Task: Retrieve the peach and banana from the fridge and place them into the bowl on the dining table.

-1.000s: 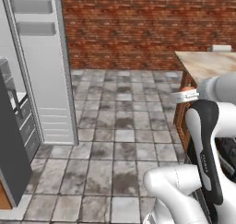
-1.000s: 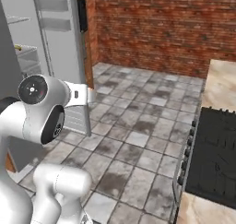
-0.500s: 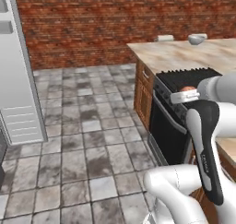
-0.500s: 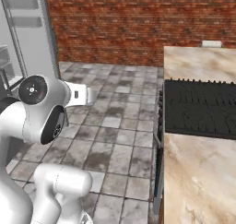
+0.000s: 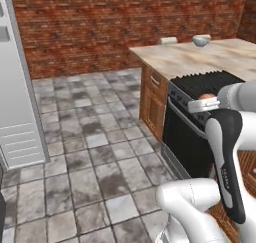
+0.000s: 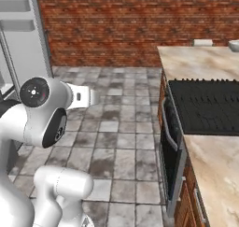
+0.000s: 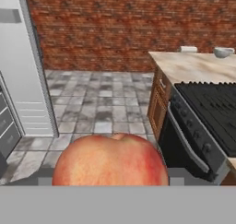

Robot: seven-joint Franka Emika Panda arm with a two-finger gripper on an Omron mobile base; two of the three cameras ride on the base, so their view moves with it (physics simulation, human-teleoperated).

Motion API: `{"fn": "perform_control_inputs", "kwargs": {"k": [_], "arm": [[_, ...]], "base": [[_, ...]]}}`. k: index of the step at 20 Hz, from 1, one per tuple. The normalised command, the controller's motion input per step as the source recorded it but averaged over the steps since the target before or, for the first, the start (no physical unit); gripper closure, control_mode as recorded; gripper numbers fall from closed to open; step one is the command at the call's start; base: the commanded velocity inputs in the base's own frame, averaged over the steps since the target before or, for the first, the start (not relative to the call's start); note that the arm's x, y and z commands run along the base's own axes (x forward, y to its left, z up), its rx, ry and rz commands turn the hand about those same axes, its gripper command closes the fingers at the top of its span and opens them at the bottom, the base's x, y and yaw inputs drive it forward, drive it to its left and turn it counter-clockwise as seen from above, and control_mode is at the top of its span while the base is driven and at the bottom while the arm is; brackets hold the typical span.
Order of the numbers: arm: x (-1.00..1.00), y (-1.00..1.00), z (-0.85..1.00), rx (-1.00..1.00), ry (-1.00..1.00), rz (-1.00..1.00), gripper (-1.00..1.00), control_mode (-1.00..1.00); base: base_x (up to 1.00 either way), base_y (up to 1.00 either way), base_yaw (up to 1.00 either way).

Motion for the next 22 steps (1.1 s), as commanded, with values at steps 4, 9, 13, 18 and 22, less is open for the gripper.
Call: {"fn": "perform_control_inputs", "kwargs": {"k": [4,9,13,18,22], "arm": [[0.00,0.00,0.00,0.00,0.00,0.00,1.00,1.00],[0.00,0.00,0.00,0.00,0.00,0.00,1.00,1.00],[0.00,0.00,0.00,0.00,0.00,0.00,1.00,1.00],[0.00,0.00,0.00,0.00,0.00,0.00,1.00,1.00],[0.00,0.00,0.00,0.00,0.00,0.00,1.00,1.00]], "base": [[0.97,0.95,-0.08],[1.00,0.50,-0.01],[1.00,0.00,0.06],[1.00,-0.05,0.12],[1.00,0.00,0.16]]}}
